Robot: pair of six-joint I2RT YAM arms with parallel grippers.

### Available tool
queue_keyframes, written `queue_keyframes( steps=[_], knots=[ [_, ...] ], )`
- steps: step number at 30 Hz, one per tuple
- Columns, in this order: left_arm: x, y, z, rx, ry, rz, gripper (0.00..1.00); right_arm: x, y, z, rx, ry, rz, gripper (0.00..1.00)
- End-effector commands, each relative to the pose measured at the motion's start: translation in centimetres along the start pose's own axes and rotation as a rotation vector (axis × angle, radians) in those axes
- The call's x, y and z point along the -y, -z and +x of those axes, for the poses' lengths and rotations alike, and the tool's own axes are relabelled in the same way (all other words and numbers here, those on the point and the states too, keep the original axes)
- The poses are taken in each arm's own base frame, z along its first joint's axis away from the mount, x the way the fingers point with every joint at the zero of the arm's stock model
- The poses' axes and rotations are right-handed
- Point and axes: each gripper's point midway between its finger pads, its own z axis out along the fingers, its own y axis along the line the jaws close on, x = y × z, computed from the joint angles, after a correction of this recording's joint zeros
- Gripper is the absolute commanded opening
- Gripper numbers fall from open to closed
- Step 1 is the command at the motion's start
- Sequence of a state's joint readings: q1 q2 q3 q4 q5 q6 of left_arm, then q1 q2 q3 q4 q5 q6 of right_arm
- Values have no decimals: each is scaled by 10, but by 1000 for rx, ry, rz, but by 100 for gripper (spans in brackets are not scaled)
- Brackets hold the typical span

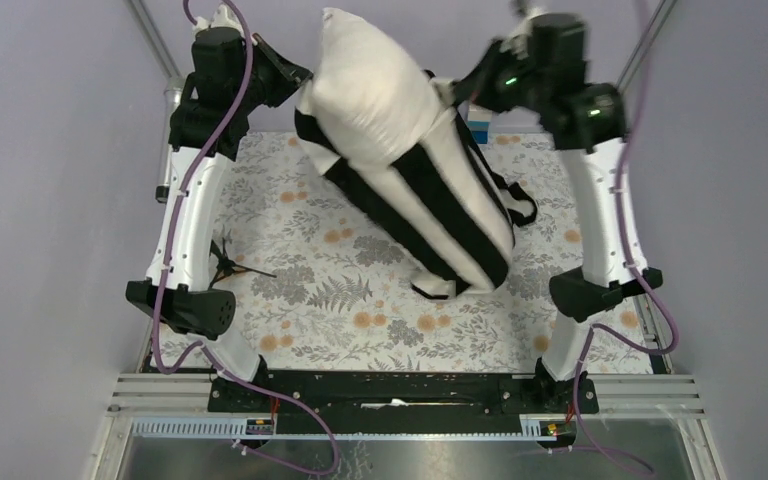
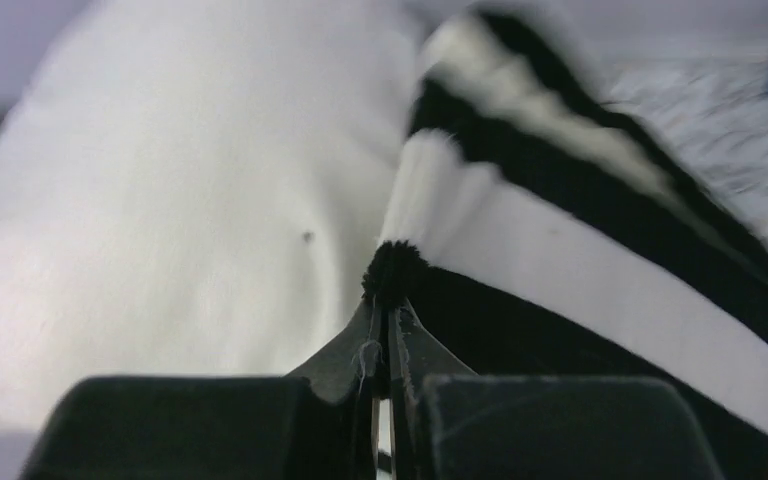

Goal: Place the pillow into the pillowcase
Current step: Stuff the pillow into the pillowcase.

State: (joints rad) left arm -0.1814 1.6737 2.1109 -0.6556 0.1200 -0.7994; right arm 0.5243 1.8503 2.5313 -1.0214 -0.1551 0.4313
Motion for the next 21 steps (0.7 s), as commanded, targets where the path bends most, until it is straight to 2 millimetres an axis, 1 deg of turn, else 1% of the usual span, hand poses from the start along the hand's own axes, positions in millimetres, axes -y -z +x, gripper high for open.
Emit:
queue_keyframes(
  steps=[1,2,3,5,6,7,8,9,10,11,12,13,14,15,16,18,19,21],
  knots=[
    [92,83,-39,136,-182,228,0,43,65,-121,387,-243,-16,0],
    [111,103,-48,166,-181,286,0,46,61,-119,378,-256,-13,0],
    [125,120,-58,206,-175,337,0,40,54,-112,343,-256,-35,0],
    [149,150,-81,318,-153,429,0,17,40,-84,273,-202,-47,0],
    [157,159,-92,369,-136,459,0,4,39,-73,254,-169,-54,0],
    [160,161,-98,402,-117,471,0,-10,45,-70,264,-147,-80,0],
    [160,156,-99,408,-99,477,0,-18,55,-75,295,-139,-105,0],
    [163,147,-90,363,-95,502,0,-17,72,-92,363,-133,-104,0],
    [172,138,-67,279,-103,544,0,-9,92,-114,445,-135,-89,0],
    [176,127,-38,194,-147,539,0,4,110,-135,501,-159,-94,0],
    [184,124,-11,142,-189,540,0,26,121,-153,545,-203,-83,0],
    [190,126,9,114,-221,548,0,47,126,-166,576,-241,-65,0],
    [195,133,18,101,-218,578,0,63,123,-173,585,-265,-43,0],
    [197,142,22,87,-205,612,0,70,118,-174,582,-268,-28,0],
    [199,145,23,84,-203,627,0,76,112,-172,570,-269,-12,0],
    [198,140,19,78,-203,603,0,85,112,-174,588,-251,25,0],
    [198,134,21,51,-193,607,0,87,118,-179,616,-242,30,0],
    [197,116,40,-33,-166,621,0,90,134,-193,670,-247,11,0]
  ],
)
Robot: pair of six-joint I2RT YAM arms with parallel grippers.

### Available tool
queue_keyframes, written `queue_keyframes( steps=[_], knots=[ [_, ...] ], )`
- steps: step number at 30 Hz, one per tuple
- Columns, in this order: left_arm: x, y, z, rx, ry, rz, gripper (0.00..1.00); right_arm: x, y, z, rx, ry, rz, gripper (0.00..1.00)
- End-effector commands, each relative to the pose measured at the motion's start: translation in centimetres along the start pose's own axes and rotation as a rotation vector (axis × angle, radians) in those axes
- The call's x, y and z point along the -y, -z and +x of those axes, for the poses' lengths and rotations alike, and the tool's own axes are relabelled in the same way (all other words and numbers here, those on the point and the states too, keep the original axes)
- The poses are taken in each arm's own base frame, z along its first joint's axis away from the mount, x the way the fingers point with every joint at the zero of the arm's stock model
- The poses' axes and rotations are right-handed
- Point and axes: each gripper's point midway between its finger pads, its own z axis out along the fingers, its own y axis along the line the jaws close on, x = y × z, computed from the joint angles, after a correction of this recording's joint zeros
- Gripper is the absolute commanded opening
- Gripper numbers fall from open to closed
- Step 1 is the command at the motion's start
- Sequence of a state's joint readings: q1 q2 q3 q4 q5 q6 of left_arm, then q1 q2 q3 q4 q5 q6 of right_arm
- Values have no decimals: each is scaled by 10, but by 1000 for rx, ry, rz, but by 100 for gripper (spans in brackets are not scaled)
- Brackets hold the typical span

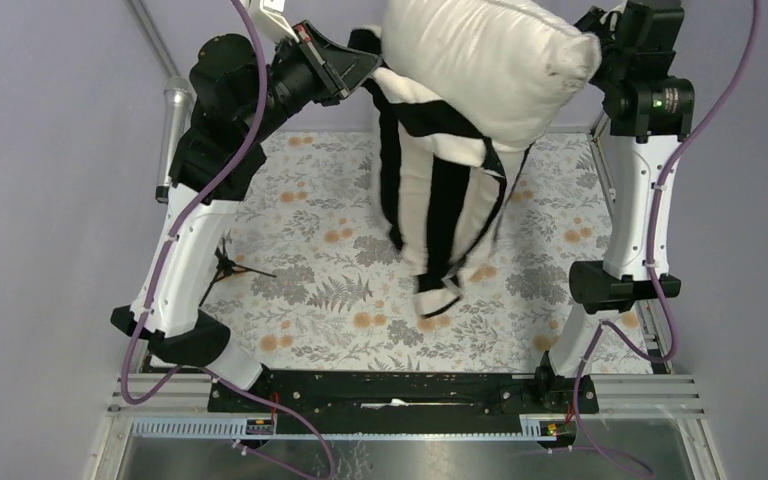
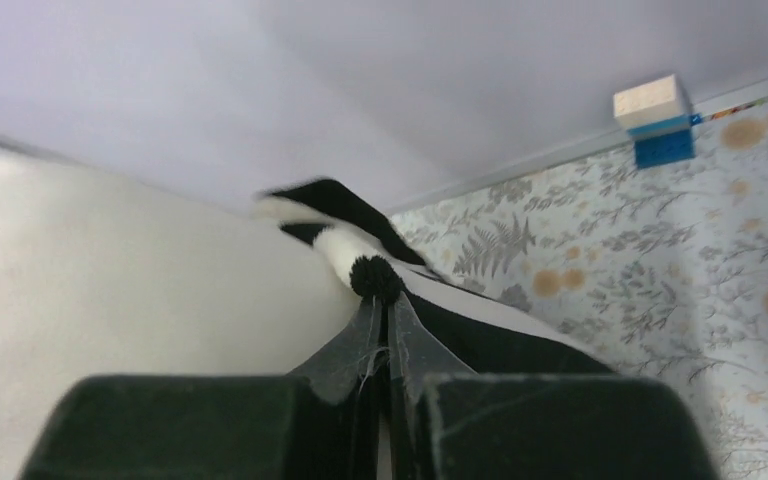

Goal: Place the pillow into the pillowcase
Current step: Stuff the pillow into the pillowcase.

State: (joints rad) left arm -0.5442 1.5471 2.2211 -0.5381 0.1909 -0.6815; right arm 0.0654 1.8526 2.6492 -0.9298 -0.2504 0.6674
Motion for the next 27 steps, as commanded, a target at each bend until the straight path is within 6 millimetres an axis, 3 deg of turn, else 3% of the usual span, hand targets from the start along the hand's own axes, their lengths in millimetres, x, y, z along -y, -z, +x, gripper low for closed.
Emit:
queue_keyframes(
  steps=[1,4,6,9,10,11,12,13,15,18,19,21,24,25,27],
  knots=[
    [3,-14,-2,-16,38,73,0,-56,45,-77,282,35,-213,0],
    [-28,-24,22,-52,88,-2,0,-73,57,-82,300,30,-284,0],
    [-47,-15,22,-42,119,-38,0,-80,56,-73,286,47,-297,0],
    [-91,-3,41,-80,169,-136,0,-77,37,-38,195,90,-262,0],
    [-106,-1,59,-115,175,-172,0,-71,24,-19,138,98,-243,0],
    [-131,3,90,-178,193,-224,0,-64,11,5,77,130,-216,0],
    [-141,7,105,-207,200,-248,0,-57,-1,33,14,143,-188,0],
    [-172,17,142,-271,226,-325,0,-49,-14,65,-51,166,-163,0],
    [-210,35,188,-319,246,-407,0,-34,-31,134,-162,201,-139,0],
    [-254,64,236,-388,249,-519,2,2,-45,219,-275,205,-90,0],
    [-266,75,244,-400,238,-568,14,15,-45,243,-314,199,-74,0],
    [-278,93,247,-403,200,-630,38,44,-44,284,-382,195,-22,0],
    [-277,118,225,-350,117,-710,71,68,-36,313,-422,165,6,0],
    [-272,127,216,-332,95,-725,78,73,-33,319,-429,166,16,0],
    [-263,146,198,-286,59,-765,81,83,-28,325,-442,182,38,0]
  ],
)
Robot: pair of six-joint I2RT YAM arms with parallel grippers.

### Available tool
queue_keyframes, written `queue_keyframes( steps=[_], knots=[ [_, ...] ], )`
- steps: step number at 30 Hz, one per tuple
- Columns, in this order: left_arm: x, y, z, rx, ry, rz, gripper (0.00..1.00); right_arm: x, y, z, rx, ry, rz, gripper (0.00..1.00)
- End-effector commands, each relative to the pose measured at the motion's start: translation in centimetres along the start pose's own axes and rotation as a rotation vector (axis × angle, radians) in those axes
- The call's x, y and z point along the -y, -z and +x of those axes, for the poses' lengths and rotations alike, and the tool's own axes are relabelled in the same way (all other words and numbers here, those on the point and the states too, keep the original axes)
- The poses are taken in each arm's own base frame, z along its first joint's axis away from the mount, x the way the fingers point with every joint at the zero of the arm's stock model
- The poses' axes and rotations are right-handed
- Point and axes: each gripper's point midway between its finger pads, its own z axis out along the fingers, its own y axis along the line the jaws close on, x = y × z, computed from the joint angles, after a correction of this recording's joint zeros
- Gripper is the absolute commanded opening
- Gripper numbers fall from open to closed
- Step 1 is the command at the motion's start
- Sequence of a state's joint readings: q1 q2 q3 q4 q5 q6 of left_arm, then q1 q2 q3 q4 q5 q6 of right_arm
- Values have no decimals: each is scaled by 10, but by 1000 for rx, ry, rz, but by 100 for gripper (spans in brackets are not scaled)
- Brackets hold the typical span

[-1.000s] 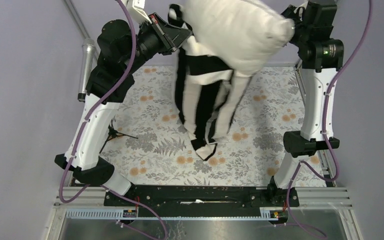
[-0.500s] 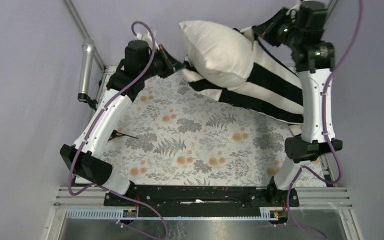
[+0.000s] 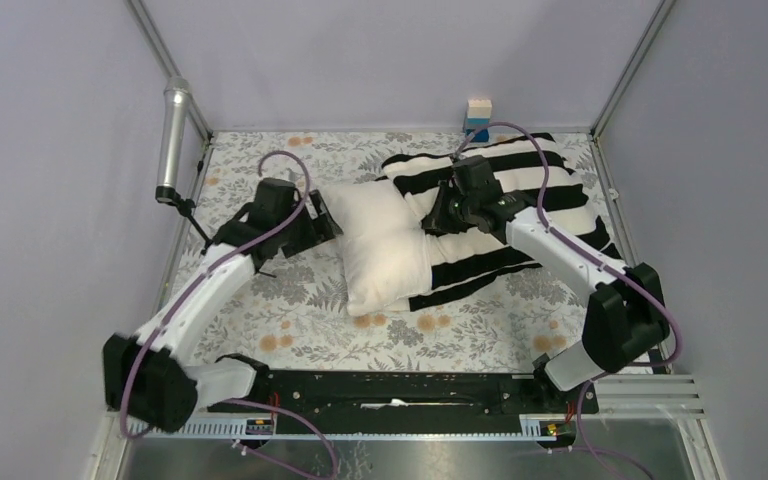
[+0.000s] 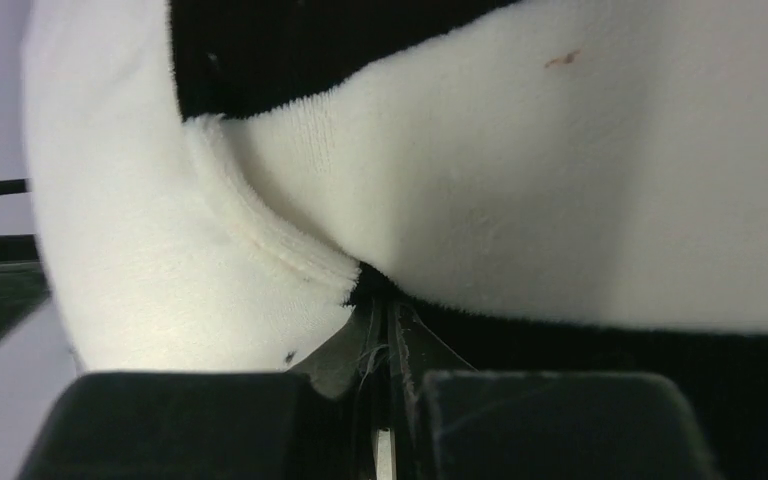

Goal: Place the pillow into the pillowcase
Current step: Stuff the pillow into the pillowcase.

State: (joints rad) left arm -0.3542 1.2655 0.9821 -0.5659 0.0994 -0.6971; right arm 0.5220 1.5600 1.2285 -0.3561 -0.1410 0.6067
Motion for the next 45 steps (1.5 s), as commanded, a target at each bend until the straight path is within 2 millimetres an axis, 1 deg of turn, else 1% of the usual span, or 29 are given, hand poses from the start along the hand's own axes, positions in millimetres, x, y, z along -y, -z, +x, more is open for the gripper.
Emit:
queue_keyframes(
  steps=[1,2,3,4,6,7,10,12,13,14,15,16,17,18,19,20,22,25,27,28,29,31,32,34,35,37,41,43,45],
  knots=[
    [20,87,-58,332,-56,54,83,-21,32,-33,194,28,-70,0],
    [21,102,-55,352,-62,73,85,-19,33,-31,195,30,-65,0],
    [22,108,-50,343,-69,90,86,-18,35,-29,195,32,-62,0],
    [26,110,-42,319,-85,120,86,-19,37,-29,200,35,-63,0],
    [39,100,-14,224,-128,175,88,-25,40,-30,205,44,-74,0],
    [43,90,2,187,-150,179,89,-28,42,-31,206,51,-76,0],
    [69,55,35,117,-228,205,95,-45,45,-30,205,96,-81,0],
    [84,21,55,62,-230,227,95,-65,47,-23,194,137,-104,0],
    [90,4,62,38,-216,232,91,-79,47,-14,172,160,-124,0],
    [95,-15,68,18,-183,236,86,-95,49,-5,156,183,-152,0],
    [100,-31,72,0,-137,244,74,-110,49,7,142,209,-163,0],
    [105,-45,76,-16,-90,254,56,-126,53,18,124,237,-190,0],
    [107,-58,76,-26,-34,248,34,-139,58,31,108,268,-211,0],
    [103,-71,76,-42,34,234,13,-151,64,44,94,299,-231,0],
    [99,-81,77,-64,116,237,0,-152,69,48,88,309,-231,0],
    [96,-87,76,-87,205,267,0,-150,76,50,86,313,-231,0],
    [93,-89,74,-102,327,314,0,-131,85,51,108,326,-186,0],
    [94,-81,67,-70,383,328,0,-86,82,67,94,359,-73,0],
    [100,-73,63,-62,414,371,0,-44,69,93,44,362,17,0],
    [101,-71,62,-60,419,376,0,-30,66,101,36,354,48,0],
    [104,-68,60,-57,418,388,0,-17,65,107,35,336,79,8],
    [110,-63,58,-62,415,415,0,-2,67,112,60,293,107,40],
    [111,-62,59,-64,411,416,0,2,69,112,86,270,115,54],
    [110,-59,58,-57,411,417,0,8,75,113,143,226,117,69],
    [111,-58,57,-55,405,416,0,10,76,113,165,200,116,70],
    [111,-54,55,-43,387,410,0,15,74,113,212,147,112,67],
    [115,-45,46,-18,372,419,0,27,62,110,270,99,170,47],
    [117,-41,43,-8,364,418,0,36,56,106,310,76,219,40],
    [118,-39,40,1,363,417,0,48,50,103,348,66,265,36]
  ],
)
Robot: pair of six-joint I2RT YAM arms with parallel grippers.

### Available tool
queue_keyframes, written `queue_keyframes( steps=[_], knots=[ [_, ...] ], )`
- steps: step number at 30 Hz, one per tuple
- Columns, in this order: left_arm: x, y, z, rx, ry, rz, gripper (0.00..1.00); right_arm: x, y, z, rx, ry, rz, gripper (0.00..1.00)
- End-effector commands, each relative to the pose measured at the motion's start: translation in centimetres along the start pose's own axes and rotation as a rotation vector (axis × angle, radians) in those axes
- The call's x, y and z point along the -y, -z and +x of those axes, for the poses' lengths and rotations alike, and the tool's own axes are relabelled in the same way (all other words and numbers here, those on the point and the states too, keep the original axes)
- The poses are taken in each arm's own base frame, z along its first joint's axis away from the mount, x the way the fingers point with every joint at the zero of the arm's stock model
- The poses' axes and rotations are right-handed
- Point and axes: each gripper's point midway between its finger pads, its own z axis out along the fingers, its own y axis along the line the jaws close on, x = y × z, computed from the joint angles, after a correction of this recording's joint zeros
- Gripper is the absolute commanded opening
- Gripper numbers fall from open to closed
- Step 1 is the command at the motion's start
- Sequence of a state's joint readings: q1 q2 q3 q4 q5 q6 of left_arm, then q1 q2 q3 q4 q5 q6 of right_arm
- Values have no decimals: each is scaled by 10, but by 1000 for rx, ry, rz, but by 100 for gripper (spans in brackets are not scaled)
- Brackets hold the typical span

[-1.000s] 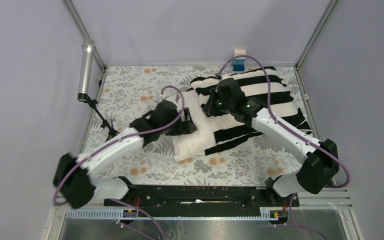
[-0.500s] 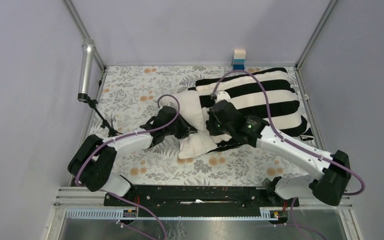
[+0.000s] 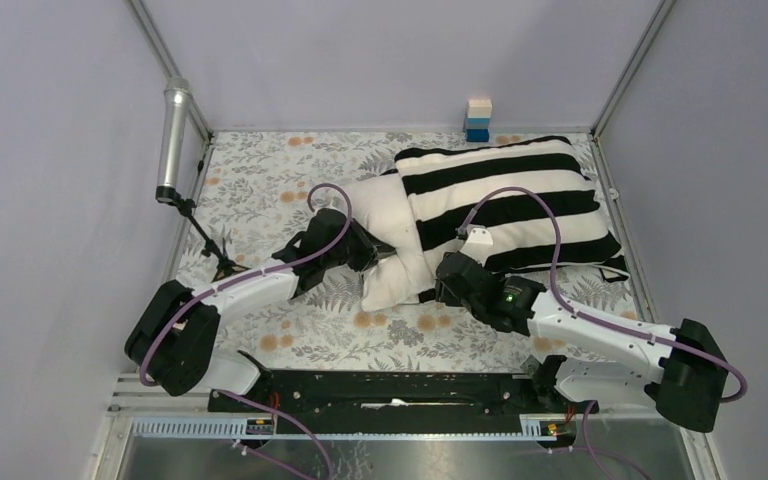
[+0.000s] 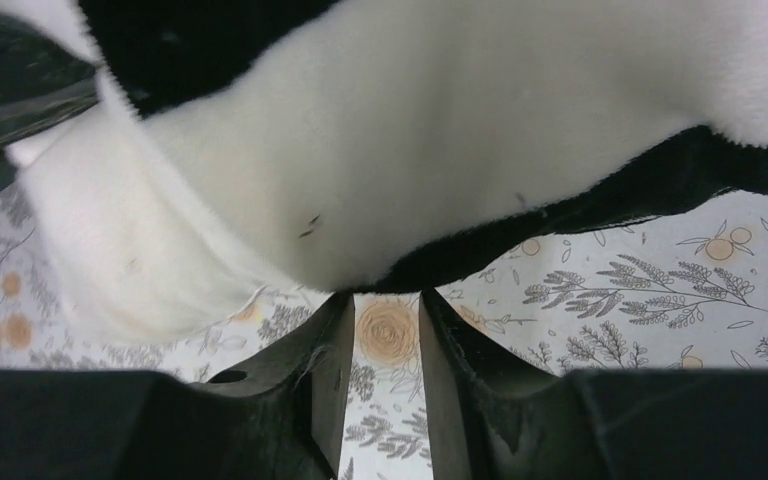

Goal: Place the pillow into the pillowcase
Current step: Stuff the pillow into the pillowcase.

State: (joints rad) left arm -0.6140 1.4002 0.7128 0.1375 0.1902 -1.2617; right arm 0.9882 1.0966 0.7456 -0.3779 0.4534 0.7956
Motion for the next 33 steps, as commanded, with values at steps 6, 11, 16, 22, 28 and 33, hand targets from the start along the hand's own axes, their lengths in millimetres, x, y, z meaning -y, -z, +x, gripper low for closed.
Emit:
queue_keyframes(
  steps=[6,11,16,22,28,33],
  knots=[
    [32,9,-24,96,-19,42,0,23,-20,-30,241,-125,159,48],
    [34,8,-25,96,-22,41,0,21,-21,-37,263,-101,170,63],
    [32,7,-26,102,-22,33,0,14,-26,-40,256,-68,168,49],
    [30,6,-43,171,-21,2,0,18,-14,-21,133,3,156,0],
    [30,13,-82,316,-36,-40,0,-24,9,33,-109,232,-253,0],
    [31,-5,-61,295,-93,-71,0,-79,35,63,-186,378,-609,0]
  ],
)
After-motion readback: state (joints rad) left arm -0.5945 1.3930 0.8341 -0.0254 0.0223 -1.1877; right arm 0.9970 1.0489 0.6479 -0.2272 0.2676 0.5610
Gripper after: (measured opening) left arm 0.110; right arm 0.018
